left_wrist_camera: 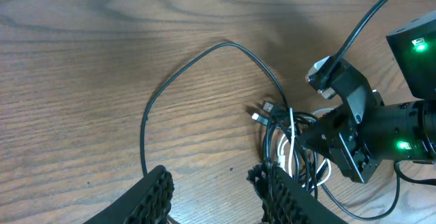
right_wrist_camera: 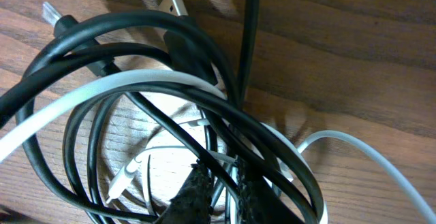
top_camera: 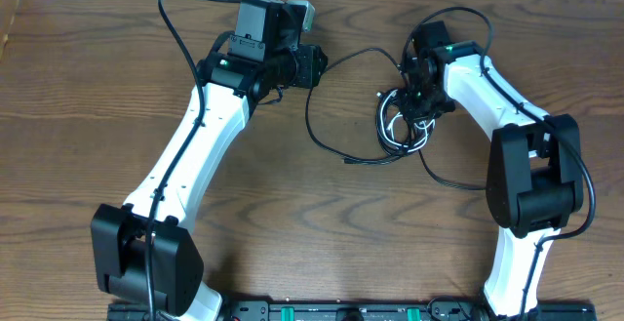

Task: Untangle cables

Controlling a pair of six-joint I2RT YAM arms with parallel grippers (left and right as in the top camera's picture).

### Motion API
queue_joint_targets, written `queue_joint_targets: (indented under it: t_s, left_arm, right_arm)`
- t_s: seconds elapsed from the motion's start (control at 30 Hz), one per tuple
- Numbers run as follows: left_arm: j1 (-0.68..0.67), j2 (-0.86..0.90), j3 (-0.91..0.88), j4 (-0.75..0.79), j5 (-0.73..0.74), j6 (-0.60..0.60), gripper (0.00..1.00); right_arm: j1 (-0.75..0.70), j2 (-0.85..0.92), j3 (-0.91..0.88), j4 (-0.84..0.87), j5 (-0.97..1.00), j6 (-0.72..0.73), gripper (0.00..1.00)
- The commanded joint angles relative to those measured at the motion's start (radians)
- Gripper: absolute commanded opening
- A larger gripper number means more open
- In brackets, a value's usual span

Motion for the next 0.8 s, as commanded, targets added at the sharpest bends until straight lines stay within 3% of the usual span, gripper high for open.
queue_joint_targets:
  t_s: [0.0,0.1,0.33,0.43,0.57,0.77]
  left_arm:
    - [0.004,-0.002,0.000,-0.004,-0.010,-0.002,0.45]
    - [0.004,-0.002,0.000,-0.004,-0.010,-0.002,0.45]
    - [0.004,-0.002,-0.001,-0.010,-0.010,-0.002,0.45]
    - [0.004,-0.002,-0.001,-0.017,-0.010,-0.002,0.45]
    - [0.004,-0.002,-0.001,-0.018,-0.010,-0.002,0.46]
    - [0.002,-0.002,-0.001,-0.018,-0.010,-0.003,0.45]
  right_arm:
    - [0.007,0.017,-0.006,0.003,0.030,-0.006,0.19]
    - [0.010,0.017,-0.006,0.003,0.047,-0.035,0.27]
    - [0.040,0.017,-0.008,0.026,0.047,-0.058,0.30]
    - [0.045,0.017,-0.013,0.046,0.048,-0.059,0.25]
    - [0.044,0.016,-0.013,0.049,0.047,-0.058,0.01]
    - [0.042,-0.034,0.000,0.013,-0.012,-0.032,0.01]
